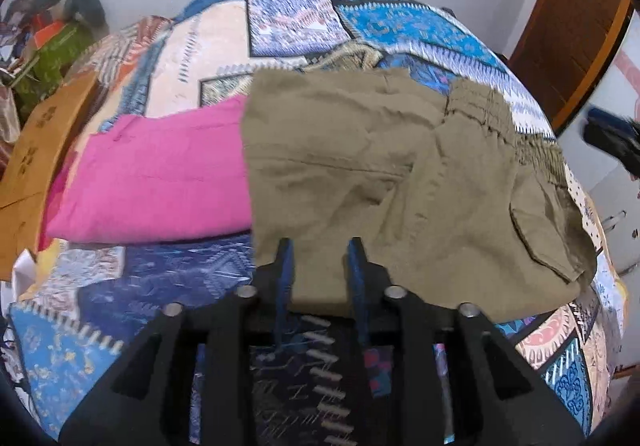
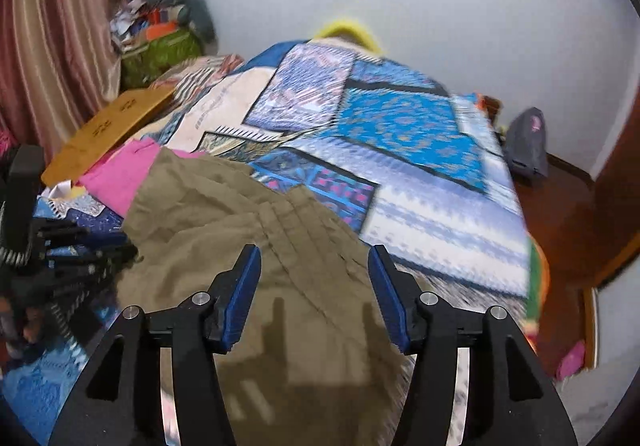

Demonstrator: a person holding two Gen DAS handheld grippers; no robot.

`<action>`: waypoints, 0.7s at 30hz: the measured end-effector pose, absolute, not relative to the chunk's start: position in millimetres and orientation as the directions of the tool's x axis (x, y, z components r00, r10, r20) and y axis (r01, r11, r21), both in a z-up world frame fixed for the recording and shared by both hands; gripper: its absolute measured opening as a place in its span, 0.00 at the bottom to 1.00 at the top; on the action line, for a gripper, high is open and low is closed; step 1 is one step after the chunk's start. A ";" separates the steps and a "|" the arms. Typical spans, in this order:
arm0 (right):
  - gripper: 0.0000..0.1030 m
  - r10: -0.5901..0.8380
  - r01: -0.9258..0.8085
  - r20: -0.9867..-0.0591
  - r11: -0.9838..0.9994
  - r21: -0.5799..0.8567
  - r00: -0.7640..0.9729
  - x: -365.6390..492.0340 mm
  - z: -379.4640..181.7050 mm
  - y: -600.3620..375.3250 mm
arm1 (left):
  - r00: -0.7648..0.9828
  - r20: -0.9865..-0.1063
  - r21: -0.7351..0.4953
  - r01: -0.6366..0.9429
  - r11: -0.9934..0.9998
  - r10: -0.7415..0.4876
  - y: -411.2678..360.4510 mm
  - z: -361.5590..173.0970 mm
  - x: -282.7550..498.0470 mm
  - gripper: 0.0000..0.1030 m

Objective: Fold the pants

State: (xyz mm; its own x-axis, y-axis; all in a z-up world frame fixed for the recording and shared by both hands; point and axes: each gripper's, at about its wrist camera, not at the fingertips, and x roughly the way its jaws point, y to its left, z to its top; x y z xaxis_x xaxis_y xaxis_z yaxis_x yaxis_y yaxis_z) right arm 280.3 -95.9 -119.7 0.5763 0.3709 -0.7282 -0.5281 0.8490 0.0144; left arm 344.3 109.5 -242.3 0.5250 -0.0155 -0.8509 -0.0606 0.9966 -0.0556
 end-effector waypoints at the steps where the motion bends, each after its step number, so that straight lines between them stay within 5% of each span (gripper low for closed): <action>1: 0.54 0.359 -0.518 -0.725 0.855 0.004 0.588 271.9 -116.2 -104.3 | 0.535 -0.845 -0.046 -0.064 0.997 -0.005 110.8 -237.3 341.7 0.40; 11: 0.57 0.283 -0.417 -0.722 0.909 -0.008 0.631 218.8 -95.1 -174.1 | 0.609 -0.792 0.004 -0.048 0.999 0.032 117.0 -192.7 322.1 0.67; 14: 0.70 0.309 -0.429 -0.749 0.903 0.037 0.585 216.5 -96.7 -184.5 | 0.608 -0.793 0.010 -0.047 0.999 0.036 116.6 -192.6 322.9 0.75; 21: 0.71 0.320 -0.419 -0.805 0.903 0.098 0.500 244.1 -153.7 -167.5 | 0.538 -0.843 -0.053 -0.087 0.995 0.002 128.5 -229.1 344.6 0.78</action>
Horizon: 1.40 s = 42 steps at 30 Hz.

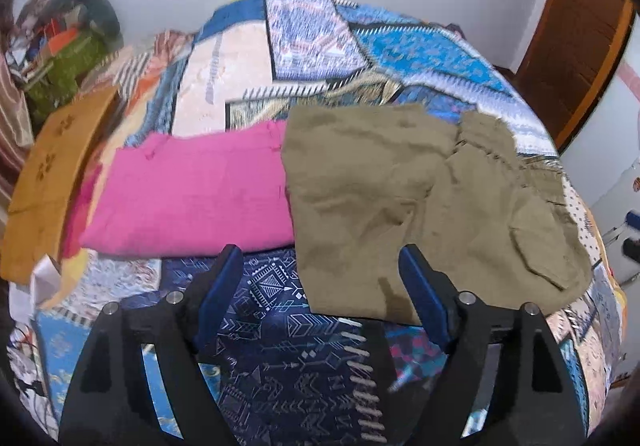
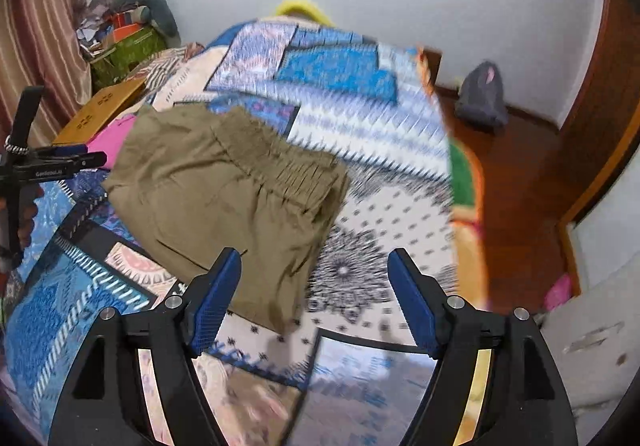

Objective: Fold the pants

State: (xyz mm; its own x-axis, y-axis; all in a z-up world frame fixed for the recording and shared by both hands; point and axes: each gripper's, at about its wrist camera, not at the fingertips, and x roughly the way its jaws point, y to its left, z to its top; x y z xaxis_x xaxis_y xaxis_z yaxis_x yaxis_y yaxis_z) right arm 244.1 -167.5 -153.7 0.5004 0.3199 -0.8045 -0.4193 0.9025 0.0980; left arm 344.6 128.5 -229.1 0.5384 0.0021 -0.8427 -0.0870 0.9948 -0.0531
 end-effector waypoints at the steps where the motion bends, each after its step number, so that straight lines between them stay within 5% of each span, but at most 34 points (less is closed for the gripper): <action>1: 0.71 0.328 -0.418 -0.808 0.902 0.113 0.489 248.5 -162.5 -163.7 | 0.529 -0.849 -0.057 -0.090 0.994 -0.001 129.2 -234.2 346.7 0.78; 18: 0.71 0.443 -0.373 -0.815 0.876 0.305 0.373 315.0 -234.6 -152.0 | 0.454 -0.881 -0.178 -0.063 0.982 -0.130 131.0 -281.9 399.2 0.74; 23: 0.67 0.467 -0.393 -0.805 0.862 0.321 0.367 317.4 -237.6 -146.6 | 0.471 -0.875 -0.139 -0.027 0.990 -0.110 115.9 -277.1 400.8 0.52; 32: 0.32 0.495 -0.380 -0.769 0.856 0.351 0.404 311.3 -227.8 -148.9 | 0.521 -0.853 -0.055 -0.038 0.998 -0.027 109.1 -261.6 387.5 0.13; 42: 0.21 0.493 -0.414 -0.730 0.856 0.309 0.473 290.9 -195.3 -153.1 | 0.567 -0.820 -0.081 0.018 0.997 -0.077 98.1 -228.3 361.6 0.02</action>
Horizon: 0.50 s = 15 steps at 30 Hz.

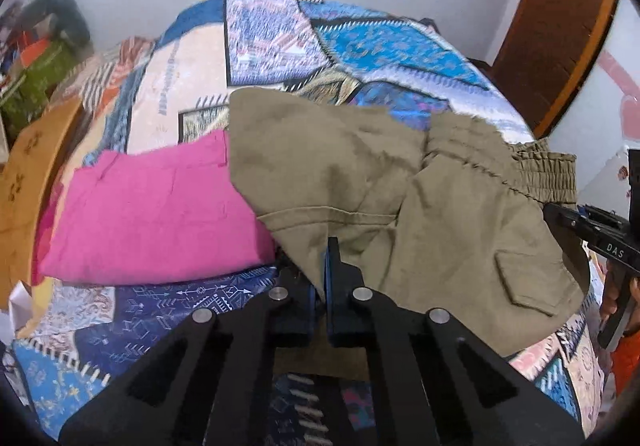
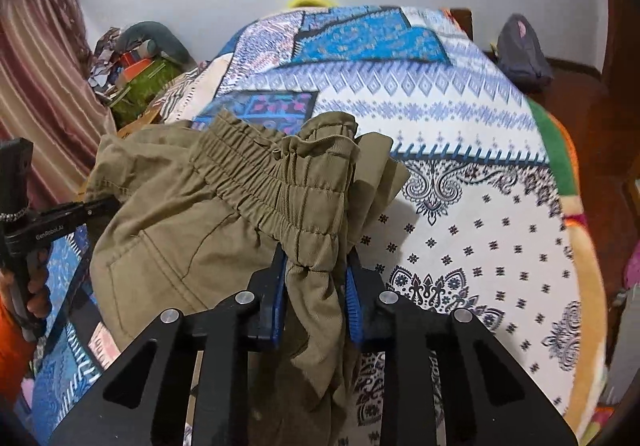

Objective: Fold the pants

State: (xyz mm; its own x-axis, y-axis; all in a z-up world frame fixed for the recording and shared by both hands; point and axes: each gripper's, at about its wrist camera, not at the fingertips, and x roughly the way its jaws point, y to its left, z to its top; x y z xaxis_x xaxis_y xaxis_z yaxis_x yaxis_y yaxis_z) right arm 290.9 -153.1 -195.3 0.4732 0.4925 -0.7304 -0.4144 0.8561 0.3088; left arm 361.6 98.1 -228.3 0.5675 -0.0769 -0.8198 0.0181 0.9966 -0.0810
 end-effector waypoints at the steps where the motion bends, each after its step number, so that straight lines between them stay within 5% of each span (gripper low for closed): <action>1: 0.21 0.493 -0.418 -0.726 0.856 0.304 0.480 288.5 -190.8 -153.6 | 0.578 -0.812 -0.081 0.030 0.996 -0.083 95.0 -222.5 358.8 0.02; 15: 0.20 0.511 -0.490 -0.649 0.839 0.236 0.563 267.1 -114.6 -128.0 | 0.672 -0.736 -0.059 0.053 0.997 -0.079 94.7 -154.2 323.2 0.02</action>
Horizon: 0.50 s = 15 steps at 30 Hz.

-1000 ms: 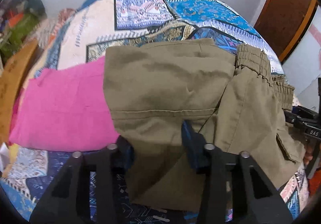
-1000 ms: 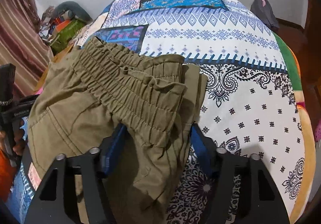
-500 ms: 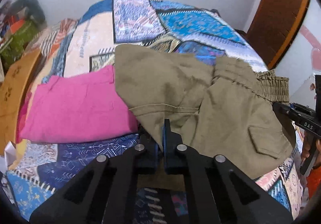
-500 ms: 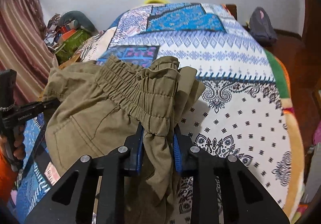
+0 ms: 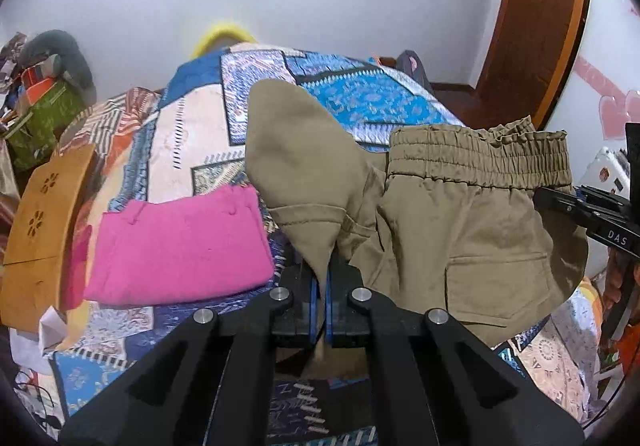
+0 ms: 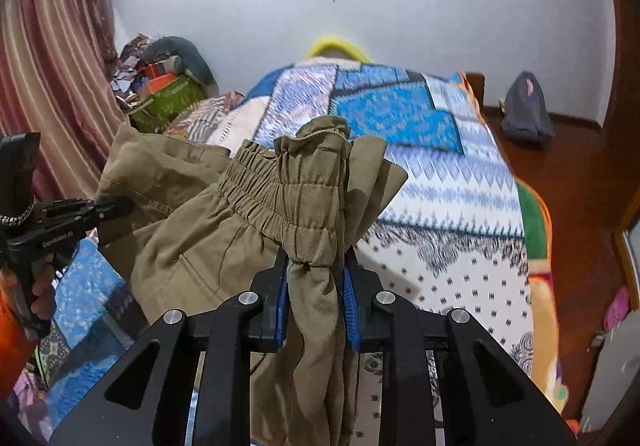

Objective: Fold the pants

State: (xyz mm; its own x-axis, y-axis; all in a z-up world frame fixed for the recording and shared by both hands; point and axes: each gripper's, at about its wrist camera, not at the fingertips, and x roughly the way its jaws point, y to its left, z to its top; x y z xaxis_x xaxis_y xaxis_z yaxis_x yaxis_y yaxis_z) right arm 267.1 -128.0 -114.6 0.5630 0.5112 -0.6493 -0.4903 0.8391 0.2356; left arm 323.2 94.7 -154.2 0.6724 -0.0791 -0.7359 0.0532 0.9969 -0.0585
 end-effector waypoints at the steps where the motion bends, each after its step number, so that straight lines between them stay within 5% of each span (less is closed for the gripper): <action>1: 0.20 0.515 -0.497 -0.643 0.836 0.231 0.567 266.0 -109.9 -123.4 | 0.679 -0.730 -0.058 0.049 0.997 -0.076 99.0 -150.5 320.9 0.02; 15: 0.20 0.589 -0.597 -0.576 0.776 0.205 0.567 286.1 -84.0 -17.9 | 0.733 -0.678 -0.020 -0.081 0.996 0.047 200.1 -116.8 308.3 0.02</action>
State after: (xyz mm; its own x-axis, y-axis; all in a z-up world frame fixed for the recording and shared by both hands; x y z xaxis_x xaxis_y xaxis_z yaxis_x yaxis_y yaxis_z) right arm 286.1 -17.9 -84.0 0.5672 0.5887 -0.5760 -0.5972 0.7755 0.2046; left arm 308.3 200.1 -116.8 0.7335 0.0467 -0.6781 -0.0815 0.9965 -0.0196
